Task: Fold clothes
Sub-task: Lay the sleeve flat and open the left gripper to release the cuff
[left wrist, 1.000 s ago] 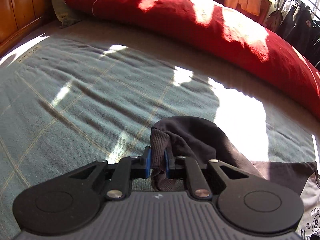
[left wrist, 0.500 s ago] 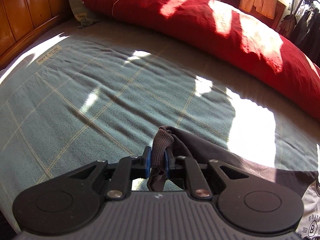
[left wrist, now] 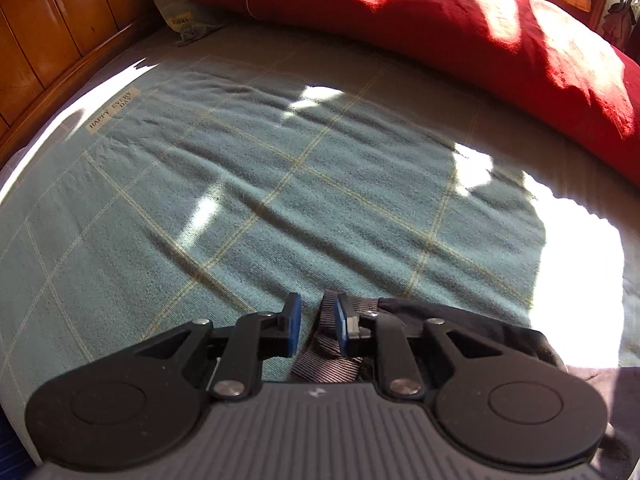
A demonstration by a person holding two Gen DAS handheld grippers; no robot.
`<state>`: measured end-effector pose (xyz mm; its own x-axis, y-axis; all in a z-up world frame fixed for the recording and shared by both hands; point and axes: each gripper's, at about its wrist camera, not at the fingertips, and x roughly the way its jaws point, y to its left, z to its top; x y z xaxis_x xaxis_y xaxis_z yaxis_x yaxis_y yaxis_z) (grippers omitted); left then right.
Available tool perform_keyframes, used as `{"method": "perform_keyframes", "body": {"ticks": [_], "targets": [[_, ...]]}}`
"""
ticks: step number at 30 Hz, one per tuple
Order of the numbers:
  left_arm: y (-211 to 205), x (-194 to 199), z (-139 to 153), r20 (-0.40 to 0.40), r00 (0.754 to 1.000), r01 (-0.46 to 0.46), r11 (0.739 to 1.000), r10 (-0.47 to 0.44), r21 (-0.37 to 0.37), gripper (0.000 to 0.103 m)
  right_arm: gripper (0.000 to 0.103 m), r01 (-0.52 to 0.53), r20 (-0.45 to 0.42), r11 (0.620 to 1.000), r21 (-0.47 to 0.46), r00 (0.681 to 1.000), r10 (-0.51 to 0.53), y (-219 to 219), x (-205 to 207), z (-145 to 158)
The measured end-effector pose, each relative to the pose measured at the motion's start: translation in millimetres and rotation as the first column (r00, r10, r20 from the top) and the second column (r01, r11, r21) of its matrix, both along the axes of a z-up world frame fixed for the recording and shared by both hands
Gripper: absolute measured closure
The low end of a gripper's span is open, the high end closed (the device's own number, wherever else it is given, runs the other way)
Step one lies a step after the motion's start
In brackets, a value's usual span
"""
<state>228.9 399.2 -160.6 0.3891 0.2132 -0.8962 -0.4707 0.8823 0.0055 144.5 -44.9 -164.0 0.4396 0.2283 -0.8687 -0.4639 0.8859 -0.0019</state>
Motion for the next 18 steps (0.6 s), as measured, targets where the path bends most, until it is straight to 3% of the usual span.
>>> {"method": "perform_keyframes", "body": {"ticks": [2,4,5,11,14,15,17,18], "targets": [[0,-15,-6,0.005,0.999,-0.049,0.996,0.049,-0.078,0.075,0.0,0.007,-0.005,1.0,0.0,1.0,-0.007,-2,0,-2],[0,-21,-16,0.018,0.996,-0.08,0.987,0.083,-0.137,0.066,0.0,0.023,-0.015,1.0,0.01,1.0,-0.023,-4,1,-4],[0,-24,-21,0.024,0.995,-0.091,0.982,0.097,-0.164,0.057,0.0,0.029,-0.018,0.999,0.017,0.999,-0.029,-5,1,-4],[-2,-37,-52,0.056,0.982,-0.154,0.935,0.181,-0.319,0.056,0.0,0.026,-0.023,0.999,0.028,0.999,-0.026,-2,-1,-4],[-3,-43,-68,0.066,0.972,-0.181,0.901,0.225,-0.395,0.059,0.0,0.018,-0.025,1.0,0.022,1.0,-0.018,-1,-2,-5],[-4,-45,-73,0.069,0.969,-0.189,0.888,0.239,-0.42,0.072,0.0,0.015,-0.025,1.0,0.019,1.0,-0.015,0,-2,-5],[-9,-41,-74,0.066,0.978,-0.16,0.91,0.2,-0.382,0.092,0.0,0.013,-0.032,1.0,0.018,0.999,-0.013,2,-3,-6],[-12,-40,-72,0.067,0.981,-0.146,0.923,0.181,-0.356,0.095,0.0,0.011,-0.032,1.0,0.019,0.999,-0.011,3,-3,-6]]}}
